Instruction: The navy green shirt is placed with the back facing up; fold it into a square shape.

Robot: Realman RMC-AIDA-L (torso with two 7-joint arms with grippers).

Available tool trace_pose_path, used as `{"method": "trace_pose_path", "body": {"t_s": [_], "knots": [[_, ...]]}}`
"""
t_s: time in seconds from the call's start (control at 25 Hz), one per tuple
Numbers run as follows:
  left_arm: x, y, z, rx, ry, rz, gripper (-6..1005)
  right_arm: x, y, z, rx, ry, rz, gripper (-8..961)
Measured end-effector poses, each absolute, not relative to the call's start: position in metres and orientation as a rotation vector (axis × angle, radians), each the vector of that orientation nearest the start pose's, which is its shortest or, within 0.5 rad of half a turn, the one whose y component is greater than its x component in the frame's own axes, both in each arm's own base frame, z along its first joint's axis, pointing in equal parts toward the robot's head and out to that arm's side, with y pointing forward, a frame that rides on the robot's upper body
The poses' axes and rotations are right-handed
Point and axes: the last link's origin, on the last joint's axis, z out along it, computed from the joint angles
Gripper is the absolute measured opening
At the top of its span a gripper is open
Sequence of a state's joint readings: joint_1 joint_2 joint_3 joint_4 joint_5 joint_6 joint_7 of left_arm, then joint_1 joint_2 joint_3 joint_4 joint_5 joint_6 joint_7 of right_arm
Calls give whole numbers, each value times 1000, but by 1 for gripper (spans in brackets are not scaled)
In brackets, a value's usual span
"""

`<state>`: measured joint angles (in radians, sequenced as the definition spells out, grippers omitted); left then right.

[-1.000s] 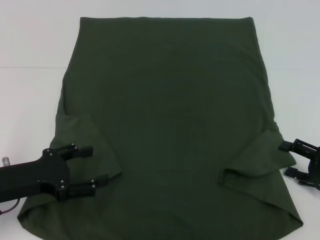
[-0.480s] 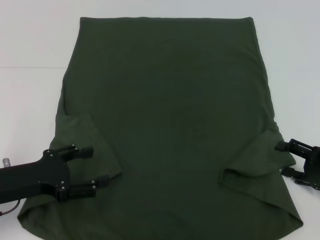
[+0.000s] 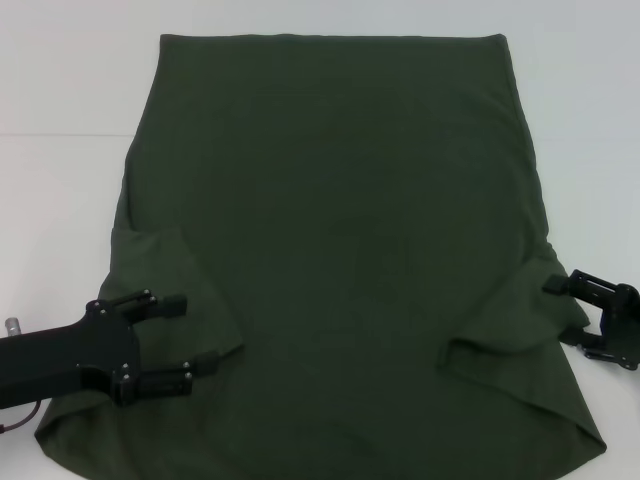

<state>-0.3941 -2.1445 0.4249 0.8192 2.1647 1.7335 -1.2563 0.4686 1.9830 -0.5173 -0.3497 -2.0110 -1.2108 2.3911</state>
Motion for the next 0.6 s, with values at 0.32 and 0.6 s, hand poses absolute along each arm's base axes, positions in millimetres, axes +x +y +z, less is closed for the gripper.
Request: {"method": "trace_pose_path", "body": {"t_s": [0.32,0.6], "knots": [[-301,278,22,-2638,-587,-686,887,356,326,6,-1579,2208,899,946],[-300,278,22,-2639,-586,-688,888,350,333,5,-1589,2190,908,946]]}}
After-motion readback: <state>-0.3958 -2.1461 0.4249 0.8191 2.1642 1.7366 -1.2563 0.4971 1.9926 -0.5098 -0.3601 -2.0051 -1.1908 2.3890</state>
